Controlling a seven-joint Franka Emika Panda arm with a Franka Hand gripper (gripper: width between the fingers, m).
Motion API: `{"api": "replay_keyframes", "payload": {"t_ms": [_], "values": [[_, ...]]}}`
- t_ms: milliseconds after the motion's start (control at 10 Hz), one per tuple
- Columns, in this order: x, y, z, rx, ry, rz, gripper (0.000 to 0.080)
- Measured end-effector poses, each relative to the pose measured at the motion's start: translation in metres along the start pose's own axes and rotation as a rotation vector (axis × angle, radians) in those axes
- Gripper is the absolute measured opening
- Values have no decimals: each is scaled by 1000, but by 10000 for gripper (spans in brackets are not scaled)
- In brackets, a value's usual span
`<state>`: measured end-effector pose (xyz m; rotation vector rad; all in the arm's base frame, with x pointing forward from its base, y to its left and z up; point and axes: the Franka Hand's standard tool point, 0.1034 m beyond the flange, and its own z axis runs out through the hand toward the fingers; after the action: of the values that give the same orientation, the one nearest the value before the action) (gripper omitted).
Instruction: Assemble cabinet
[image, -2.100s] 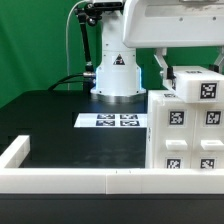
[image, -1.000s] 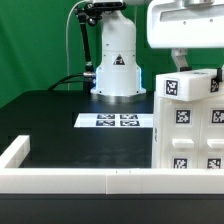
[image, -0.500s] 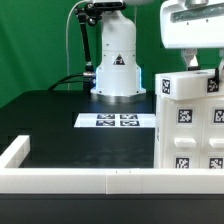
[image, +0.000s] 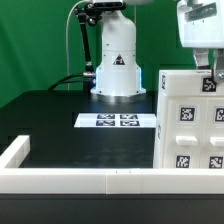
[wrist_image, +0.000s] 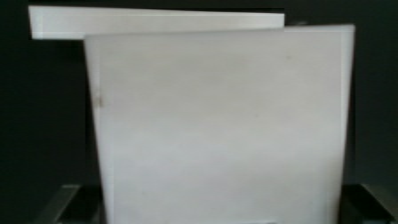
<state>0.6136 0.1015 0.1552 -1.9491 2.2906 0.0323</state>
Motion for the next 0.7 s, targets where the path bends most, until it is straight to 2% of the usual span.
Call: {"api": "replay_keyframes", "payload": {"t_ms": [200,400,500,600,700], "values": [[1,-3,0,9,-17,161,561],[-2,-2,1,8,-27,164,561],[-3,-2,1,8,-30,147,727],[-4,-4,-3,12,-46,140,788],[-6,-5,-7,17,-59,136,788]]}}
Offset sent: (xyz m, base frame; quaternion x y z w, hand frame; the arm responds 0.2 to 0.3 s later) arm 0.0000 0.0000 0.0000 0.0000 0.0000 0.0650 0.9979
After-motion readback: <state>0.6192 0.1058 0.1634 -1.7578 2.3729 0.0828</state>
